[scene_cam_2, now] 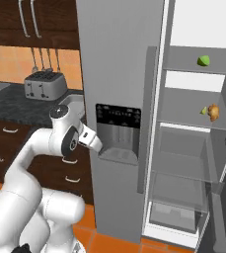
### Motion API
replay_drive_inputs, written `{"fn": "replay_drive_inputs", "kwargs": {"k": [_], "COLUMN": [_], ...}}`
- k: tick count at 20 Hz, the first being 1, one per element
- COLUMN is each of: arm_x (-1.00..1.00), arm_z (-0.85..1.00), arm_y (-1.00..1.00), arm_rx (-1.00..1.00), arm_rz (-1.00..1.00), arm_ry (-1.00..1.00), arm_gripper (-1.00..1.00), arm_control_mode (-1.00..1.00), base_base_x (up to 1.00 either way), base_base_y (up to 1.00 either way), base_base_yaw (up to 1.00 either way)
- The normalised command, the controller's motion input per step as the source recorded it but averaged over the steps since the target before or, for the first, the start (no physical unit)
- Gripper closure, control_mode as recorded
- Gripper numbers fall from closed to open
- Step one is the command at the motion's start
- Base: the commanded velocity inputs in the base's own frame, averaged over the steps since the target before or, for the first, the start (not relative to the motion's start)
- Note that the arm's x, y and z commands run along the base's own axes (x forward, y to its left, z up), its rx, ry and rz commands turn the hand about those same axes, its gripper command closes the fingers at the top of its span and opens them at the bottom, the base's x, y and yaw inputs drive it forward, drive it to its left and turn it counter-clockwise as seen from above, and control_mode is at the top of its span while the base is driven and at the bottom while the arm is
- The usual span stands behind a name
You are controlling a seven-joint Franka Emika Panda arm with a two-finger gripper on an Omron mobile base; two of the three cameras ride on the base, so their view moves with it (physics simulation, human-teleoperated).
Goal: Place one lemon wedge and one chicken drumstick in each tupperware on the nearby counter, to pack two identical lunches.
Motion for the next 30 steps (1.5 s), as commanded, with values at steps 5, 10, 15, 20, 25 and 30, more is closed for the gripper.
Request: {"fn": "replay_drive_inputs", "kwargs": {"k": [5,10,15,20,25,30], "arm_x": [0.23,0.19,0.04,-0.58,-0.72,0.03], "arm_z": [0.0,0.0,0.0,0.05,0.3,0.0], "arm_y": [-0.94,-1.0,-1.0,-0.89,-0.26,0.09], "arm_rx": [0.01,0.04,0.06,0.07,0.07,-0.02], "arm_rz": [0.0,0.0,-0.02,-0.16,-0.16,-0.01], "arm_ry": [0.0,0.0,0.0,-0.02,-0.13,0.0], "arm_gripper": [-1.0,-1.0,-1.0,-1.0,-1.0,-1.0], "arm_control_mode": [-1.0,-1.0,-1.0,-1.0,-1.0,1.0], "base_base_x": [0.0,0.0,0.0,0.0,0.0,0.11], "base_base_y": [0.0,0.0,0.0,0.0,0.0,-0.07], "base_base_yaw": [0.0,0.0,0.0,0.0,0.0,-0.01]}}
